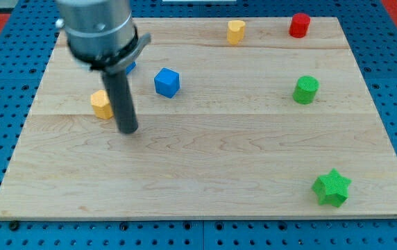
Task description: Move the yellow hexagon above diagonally to the blue triangle
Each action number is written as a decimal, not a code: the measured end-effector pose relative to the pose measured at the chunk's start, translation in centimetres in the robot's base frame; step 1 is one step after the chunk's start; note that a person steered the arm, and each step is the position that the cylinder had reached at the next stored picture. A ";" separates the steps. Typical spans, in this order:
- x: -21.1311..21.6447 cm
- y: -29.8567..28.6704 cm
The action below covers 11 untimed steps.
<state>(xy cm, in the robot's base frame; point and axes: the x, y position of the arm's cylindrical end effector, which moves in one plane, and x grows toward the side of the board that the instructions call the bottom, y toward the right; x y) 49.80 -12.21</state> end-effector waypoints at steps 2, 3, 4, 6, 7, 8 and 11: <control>-6.3 -6.1; -9.4 -2.0; -15.6 2.2; -19.7 3.3; -23.4 8.7; -26.1 10.4; -24.8 10.6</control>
